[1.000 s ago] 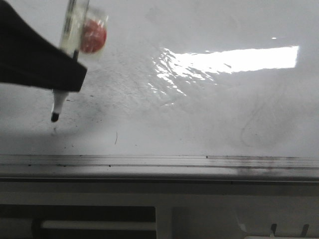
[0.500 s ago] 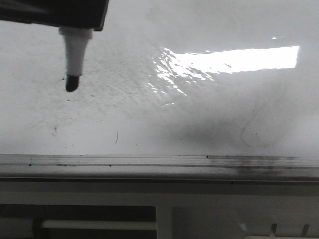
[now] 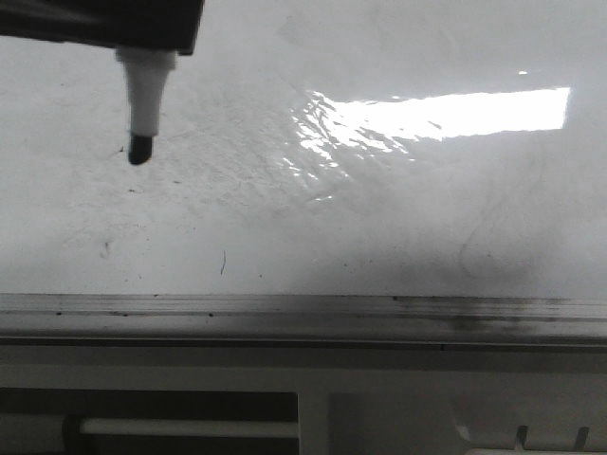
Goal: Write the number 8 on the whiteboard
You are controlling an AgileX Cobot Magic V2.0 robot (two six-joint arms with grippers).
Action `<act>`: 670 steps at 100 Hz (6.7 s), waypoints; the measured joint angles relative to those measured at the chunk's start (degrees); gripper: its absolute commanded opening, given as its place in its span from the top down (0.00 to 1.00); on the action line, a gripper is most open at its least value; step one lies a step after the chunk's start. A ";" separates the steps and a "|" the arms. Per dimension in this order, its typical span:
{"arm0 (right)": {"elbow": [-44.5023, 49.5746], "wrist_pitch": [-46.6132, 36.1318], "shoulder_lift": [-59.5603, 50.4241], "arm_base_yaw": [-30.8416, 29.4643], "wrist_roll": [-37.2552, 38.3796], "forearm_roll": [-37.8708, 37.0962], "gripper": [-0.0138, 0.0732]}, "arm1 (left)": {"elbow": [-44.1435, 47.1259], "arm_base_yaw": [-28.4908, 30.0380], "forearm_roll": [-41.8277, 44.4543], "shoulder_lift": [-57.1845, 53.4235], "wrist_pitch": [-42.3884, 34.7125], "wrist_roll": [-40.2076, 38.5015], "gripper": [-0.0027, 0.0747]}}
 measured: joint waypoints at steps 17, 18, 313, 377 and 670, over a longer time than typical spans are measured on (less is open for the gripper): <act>-0.27 -1.29 -0.85 0.00 2.49 -8.54 0.91 | 0.00 0.00 0.54 -1.82 -2.65 -3.30 0.47; -0.27 -1.54 -0.95 0.00 3.49 -9.65 0.91 | 0.00 0.00 0.73 -2.06 -2.82 -3.96 0.45; 15.25 -45.49 -6.26 -7.41 54.50 -64.04 0.90 | 8.87 0.00 20.14 -24.06 -23.66 -33.08 0.97; 3.85 -13.34 -8.57 18.44 54.27 -54.51 0.92 | 2.53 0.00 8.18 -2.87 -2.77 -9.25 0.43; 3.73 -11.58 -21.35 0.60 54.17 -52.60 0.91 | -4.50 -1.54 -21.69 22.03 -28.40 -3.12 0.41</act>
